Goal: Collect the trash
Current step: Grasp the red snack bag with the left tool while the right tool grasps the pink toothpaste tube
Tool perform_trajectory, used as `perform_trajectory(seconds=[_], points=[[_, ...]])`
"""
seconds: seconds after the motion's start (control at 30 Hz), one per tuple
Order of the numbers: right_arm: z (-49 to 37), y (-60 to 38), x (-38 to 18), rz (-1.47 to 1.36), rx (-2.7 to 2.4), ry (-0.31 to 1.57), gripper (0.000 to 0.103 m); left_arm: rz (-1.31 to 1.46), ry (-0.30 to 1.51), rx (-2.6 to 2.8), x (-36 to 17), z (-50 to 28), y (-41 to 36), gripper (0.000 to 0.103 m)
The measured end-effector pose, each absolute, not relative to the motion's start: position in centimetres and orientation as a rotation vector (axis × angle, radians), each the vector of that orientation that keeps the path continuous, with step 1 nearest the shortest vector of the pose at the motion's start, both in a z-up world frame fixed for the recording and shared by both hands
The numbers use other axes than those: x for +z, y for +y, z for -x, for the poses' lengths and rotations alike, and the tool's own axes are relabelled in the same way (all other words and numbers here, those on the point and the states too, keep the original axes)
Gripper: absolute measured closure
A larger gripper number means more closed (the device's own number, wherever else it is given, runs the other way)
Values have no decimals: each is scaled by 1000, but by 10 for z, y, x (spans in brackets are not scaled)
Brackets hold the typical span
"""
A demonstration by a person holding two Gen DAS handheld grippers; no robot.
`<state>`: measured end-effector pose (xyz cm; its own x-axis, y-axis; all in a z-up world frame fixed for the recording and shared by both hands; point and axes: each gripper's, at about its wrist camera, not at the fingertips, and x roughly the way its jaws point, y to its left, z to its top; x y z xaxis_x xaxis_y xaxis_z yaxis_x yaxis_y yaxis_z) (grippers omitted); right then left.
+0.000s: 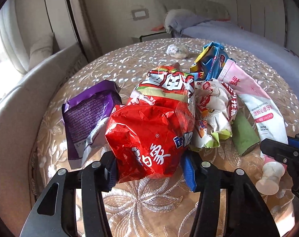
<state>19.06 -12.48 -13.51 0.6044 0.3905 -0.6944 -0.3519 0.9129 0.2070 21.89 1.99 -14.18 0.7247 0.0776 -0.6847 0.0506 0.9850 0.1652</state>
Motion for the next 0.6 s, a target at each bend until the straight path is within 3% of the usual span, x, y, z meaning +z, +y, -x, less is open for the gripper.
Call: perform_trajectory(seconds=[0.27,0.6], points=[[-203,-180,-149,-449,561,874,95,-25,723,56,-130,-183,35,52],[-167,-234,-99,-435,502,669,95,-84,631,-33,-91,-157,-21,52]])
